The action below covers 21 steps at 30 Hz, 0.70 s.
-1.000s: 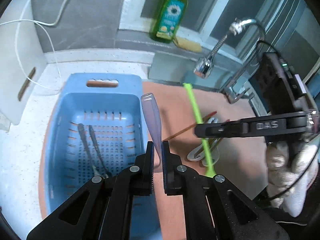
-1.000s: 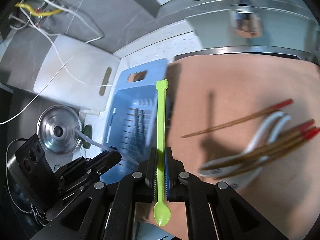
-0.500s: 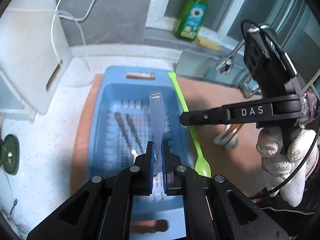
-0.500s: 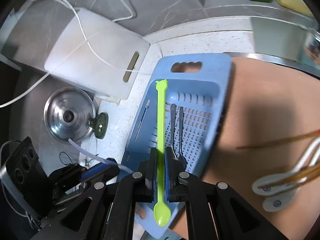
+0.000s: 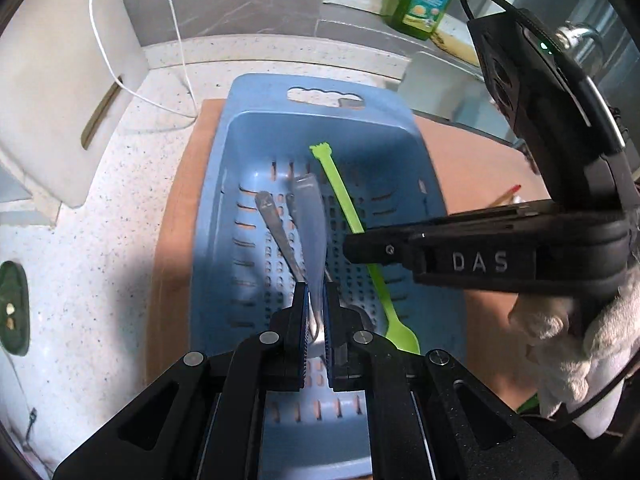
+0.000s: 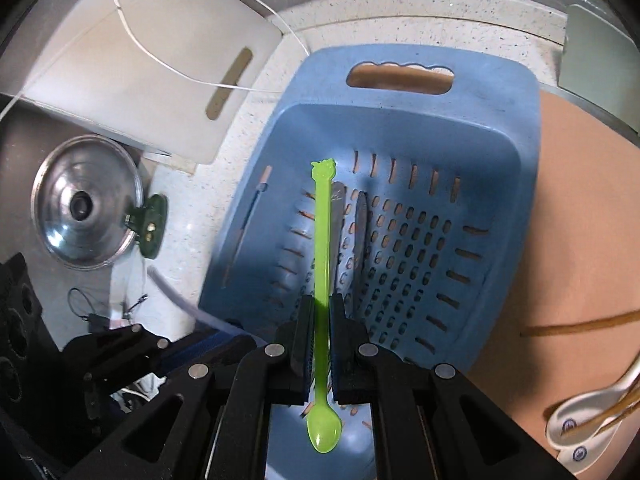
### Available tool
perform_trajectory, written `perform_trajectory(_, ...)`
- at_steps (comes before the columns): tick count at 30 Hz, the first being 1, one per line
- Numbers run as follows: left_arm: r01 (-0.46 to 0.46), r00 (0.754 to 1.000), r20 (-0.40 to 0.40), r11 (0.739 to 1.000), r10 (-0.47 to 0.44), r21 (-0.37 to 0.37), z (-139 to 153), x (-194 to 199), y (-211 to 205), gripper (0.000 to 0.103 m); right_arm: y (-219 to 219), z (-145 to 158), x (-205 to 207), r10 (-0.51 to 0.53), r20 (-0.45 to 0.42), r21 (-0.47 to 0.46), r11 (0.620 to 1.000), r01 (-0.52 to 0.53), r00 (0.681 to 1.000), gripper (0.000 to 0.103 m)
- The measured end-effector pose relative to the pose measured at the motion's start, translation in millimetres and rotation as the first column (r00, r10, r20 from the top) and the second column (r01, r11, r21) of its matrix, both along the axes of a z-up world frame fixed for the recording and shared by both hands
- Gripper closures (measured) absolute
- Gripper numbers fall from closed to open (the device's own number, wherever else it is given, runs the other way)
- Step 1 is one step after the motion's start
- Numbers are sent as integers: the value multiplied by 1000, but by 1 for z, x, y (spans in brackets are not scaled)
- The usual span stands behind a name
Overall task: Organize utensils
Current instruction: 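Lower both spoons into the blue basket and open both tools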
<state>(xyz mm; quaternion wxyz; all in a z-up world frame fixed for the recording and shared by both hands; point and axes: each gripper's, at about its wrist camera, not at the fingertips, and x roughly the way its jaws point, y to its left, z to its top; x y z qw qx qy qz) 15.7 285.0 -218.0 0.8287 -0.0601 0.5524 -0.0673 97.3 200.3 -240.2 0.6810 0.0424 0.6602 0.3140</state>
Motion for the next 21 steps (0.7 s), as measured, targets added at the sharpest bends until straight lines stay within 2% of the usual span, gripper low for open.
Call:
perform_trajectory(8, -2, 1000, -29, 1000, 2, 20, -22, 20, 1, 97, 15, -15, 11, 17, -1, -80, 997, -17, 1000, 97)
perform_trajectory(21, -21, 998, -62, 999, 23, 33, -42, 28, -5, 97, 25, -34, 19, 2, -19, -147, 989, -5, 1000, 97)
